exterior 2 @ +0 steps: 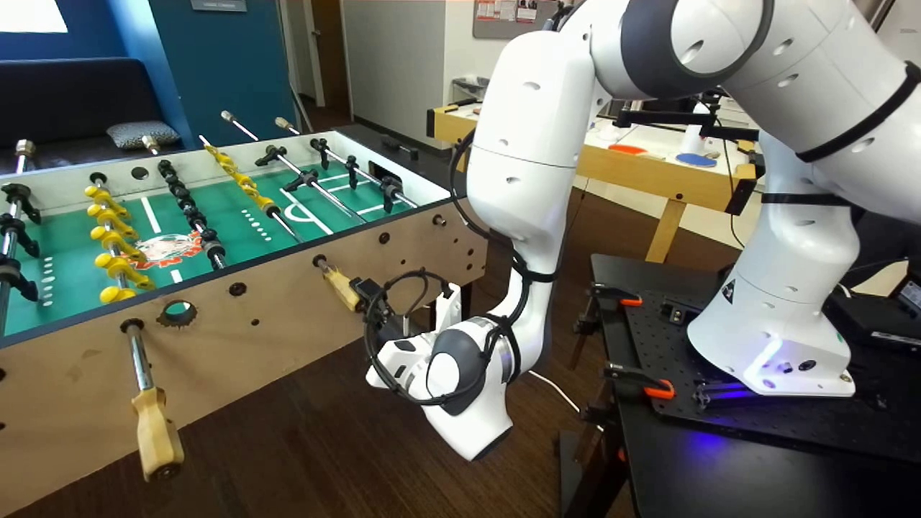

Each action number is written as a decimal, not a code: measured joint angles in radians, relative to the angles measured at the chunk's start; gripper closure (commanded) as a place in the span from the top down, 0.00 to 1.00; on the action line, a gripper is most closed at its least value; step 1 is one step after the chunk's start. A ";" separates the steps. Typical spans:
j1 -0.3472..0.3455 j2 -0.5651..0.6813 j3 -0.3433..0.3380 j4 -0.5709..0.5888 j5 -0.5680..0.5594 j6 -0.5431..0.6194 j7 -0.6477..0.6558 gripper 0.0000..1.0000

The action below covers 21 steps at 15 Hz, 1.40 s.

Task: Turn the rod that is third from the right on the foosball table to the right

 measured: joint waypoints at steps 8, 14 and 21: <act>-0.016 0.001 -0.007 -0.037 -0.081 -0.014 0.197 0.82; -0.014 -0.005 0.088 -0.037 0.025 -0.019 0.220 1.00; -0.023 -0.143 0.205 -0.101 0.296 -0.015 0.329 1.00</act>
